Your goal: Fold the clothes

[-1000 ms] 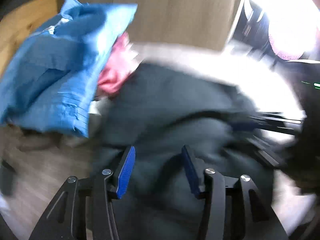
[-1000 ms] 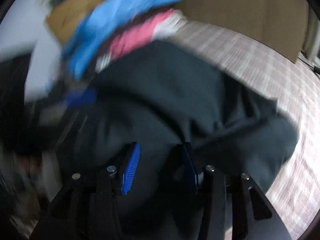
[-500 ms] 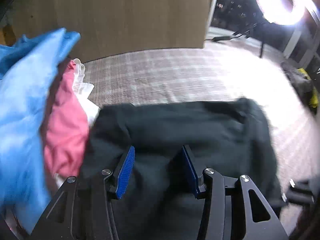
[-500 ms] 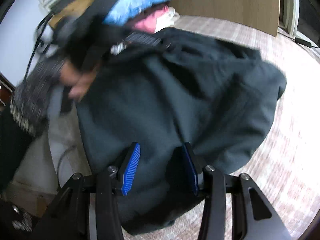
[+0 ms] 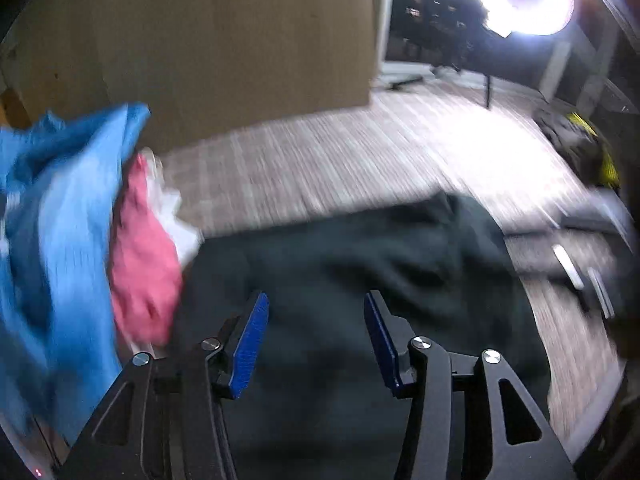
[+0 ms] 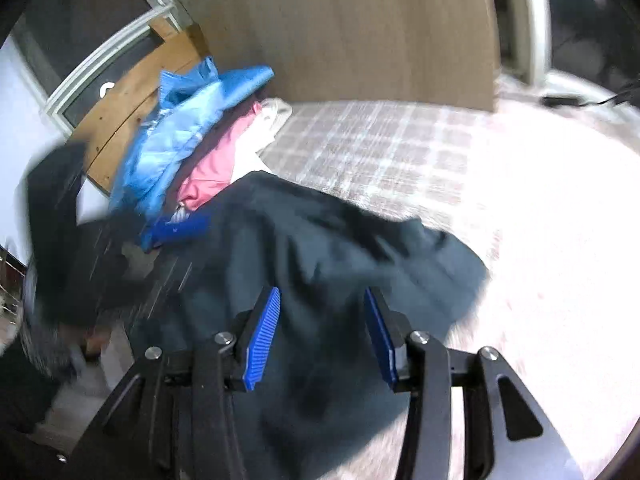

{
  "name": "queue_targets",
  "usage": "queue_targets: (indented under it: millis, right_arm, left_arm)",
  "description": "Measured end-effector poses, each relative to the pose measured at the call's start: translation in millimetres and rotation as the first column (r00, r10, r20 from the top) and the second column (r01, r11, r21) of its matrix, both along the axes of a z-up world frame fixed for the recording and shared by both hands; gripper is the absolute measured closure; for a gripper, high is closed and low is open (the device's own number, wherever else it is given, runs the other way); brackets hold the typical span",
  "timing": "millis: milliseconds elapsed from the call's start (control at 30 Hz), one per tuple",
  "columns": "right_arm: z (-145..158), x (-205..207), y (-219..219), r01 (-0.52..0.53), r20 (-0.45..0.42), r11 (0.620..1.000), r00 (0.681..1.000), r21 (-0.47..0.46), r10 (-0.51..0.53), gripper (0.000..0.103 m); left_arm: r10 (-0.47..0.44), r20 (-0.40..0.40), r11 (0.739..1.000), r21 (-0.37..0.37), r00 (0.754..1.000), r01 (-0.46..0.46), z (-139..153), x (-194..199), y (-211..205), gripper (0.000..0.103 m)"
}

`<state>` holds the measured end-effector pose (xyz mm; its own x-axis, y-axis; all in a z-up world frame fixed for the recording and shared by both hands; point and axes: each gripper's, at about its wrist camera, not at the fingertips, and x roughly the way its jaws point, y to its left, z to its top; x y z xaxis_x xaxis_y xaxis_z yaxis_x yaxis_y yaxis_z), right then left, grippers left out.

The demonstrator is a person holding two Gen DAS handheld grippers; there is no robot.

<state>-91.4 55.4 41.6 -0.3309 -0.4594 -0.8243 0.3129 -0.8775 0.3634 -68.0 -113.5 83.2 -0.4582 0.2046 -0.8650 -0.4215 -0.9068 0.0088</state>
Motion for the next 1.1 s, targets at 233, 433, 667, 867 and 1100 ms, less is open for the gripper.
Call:
queue_targets:
  millis: [233, 433, 667, 867, 1100]
  right_arm:
    - [0, -11, 18, 0.086, 0.031, 0.996, 0.996, -0.008, -0.085, 0.062]
    - [4, 69, 22, 0.081, 0.072, 0.996, 0.994, -0.02, -0.08, 0.054]
    - [-11, 109, -12, 0.024, 0.063, 0.997, 0.998, 0.068, -0.029, 0.054]
    - [-13, 102, -12, 0.1, 0.077, 0.995, 0.992, -0.007, -0.099, 0.048]
    - [-23, 97, -29, 0.089, 0.077, 0.995, 0.993, -0.038, -0.086, 0.038]
  left_arm:
    - [0.247, -0.01, 0.969, -0.005, 0.969, -0.247, 5, 39, -73, 0.054]
    - [0.307, 0.023, 0.944, 0.121, 0.951, -0.308, 21, 69, -103, 0.049]
    - [0.32, 0.124, 0.93, 0.15, 0.939, -0.337, -13, 59, -112, 0.047]
    - [0.35, 0.174, 0.904, 0.195, 0.92, -0.381, -19, 40, -136, 0.041]
    - [0.275, 0.207, 0.906, 0.27, 0.939, -0.325, -38, 13, -120, 0.032]
